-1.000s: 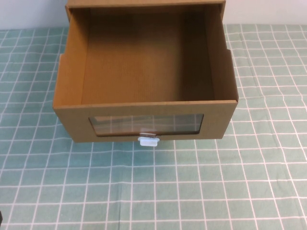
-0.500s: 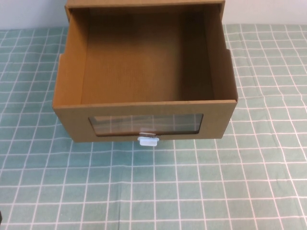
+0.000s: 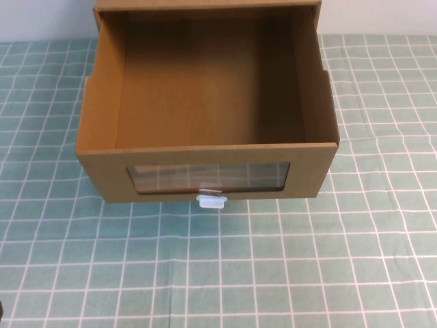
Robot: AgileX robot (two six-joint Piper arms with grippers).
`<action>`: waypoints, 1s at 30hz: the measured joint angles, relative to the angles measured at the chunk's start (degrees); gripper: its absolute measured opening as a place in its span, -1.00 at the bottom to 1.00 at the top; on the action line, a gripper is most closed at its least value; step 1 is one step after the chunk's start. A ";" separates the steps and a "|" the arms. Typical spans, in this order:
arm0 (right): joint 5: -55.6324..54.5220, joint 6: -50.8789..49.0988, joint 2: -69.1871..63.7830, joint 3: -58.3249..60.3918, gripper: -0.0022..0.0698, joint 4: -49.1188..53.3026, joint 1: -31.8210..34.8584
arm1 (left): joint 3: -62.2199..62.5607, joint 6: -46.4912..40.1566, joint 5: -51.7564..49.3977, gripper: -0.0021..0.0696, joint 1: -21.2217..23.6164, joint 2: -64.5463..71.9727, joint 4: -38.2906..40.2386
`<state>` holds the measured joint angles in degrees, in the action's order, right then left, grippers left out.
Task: Open the shoe box
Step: 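Pull the top drawer of the cardboard box fully open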
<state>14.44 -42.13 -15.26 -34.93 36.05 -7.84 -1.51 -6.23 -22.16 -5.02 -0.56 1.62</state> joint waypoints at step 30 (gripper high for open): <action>-4.25 53.47 11.29 34.97 -0.98 -50.13 6.65 | 0.00 -0.05 0.00 -0.96 0.00 -0.09 -0.13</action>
<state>10.19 11.34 -3.98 0.04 -14.07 -1.19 -1.51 -6.28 -22.16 -5.02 -0.65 1.49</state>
